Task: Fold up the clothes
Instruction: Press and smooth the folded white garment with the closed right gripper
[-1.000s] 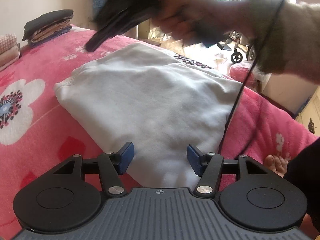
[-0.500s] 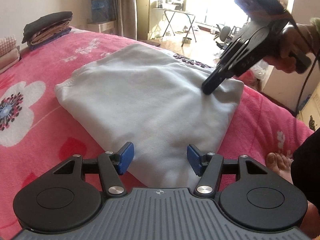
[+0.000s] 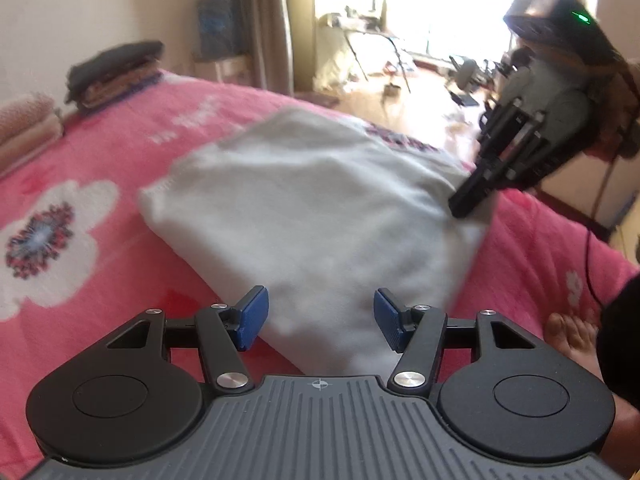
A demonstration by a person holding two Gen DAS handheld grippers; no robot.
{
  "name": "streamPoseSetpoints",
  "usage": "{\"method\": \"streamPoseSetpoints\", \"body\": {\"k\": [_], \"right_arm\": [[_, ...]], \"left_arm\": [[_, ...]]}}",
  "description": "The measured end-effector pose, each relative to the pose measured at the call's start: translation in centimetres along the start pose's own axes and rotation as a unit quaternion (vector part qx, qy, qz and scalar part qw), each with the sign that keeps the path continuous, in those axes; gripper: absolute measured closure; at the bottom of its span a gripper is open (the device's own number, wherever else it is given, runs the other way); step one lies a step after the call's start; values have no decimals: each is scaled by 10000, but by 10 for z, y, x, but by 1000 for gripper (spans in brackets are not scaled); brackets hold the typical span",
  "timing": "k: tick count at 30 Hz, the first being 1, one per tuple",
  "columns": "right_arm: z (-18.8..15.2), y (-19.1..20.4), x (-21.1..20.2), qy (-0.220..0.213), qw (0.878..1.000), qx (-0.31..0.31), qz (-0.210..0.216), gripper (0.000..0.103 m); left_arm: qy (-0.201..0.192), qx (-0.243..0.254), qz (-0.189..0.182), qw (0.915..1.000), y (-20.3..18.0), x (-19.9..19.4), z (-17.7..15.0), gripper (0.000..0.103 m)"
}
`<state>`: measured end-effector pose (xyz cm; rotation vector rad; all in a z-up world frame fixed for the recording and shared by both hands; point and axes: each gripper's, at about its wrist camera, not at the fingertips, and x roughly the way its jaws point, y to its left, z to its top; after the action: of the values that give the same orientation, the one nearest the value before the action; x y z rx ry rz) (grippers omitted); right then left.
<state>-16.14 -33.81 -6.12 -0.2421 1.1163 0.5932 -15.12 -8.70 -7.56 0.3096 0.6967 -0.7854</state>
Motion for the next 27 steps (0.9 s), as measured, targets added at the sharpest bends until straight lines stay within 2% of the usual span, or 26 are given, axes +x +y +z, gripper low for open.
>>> {"method": "streamPoseSetpoints", "body": {"k": [5,10,14,20,23,25,27], "right_arm": [[7,12,-4,-310,9986,-22,420,102],[-2,12,10,-110,9990,-17,433,102],[-8,11,16,-100,9989,153,438,102],[3,18,3,-475,9975,-77,516,102],[8,16,0,-761,9964,26,377,102],[9,7,0,-920,9951,269,224,102],[8,-1,7,-904,9946,509,-65,102]], "left_arm": [[7,87,-112,9999,-3,2,8,45],[448,564,-262,9971,-30,11,-4,45],[448,1064,-184,9931,-45,10,-12,45],[365,94,-327,9988,-17,0,7,45],[430,-257,-136,9987,-2,5,19,45],[632,-426,15,9971,3,14,24,44],[882,-580,168,9943,7,25,29,43]]}}
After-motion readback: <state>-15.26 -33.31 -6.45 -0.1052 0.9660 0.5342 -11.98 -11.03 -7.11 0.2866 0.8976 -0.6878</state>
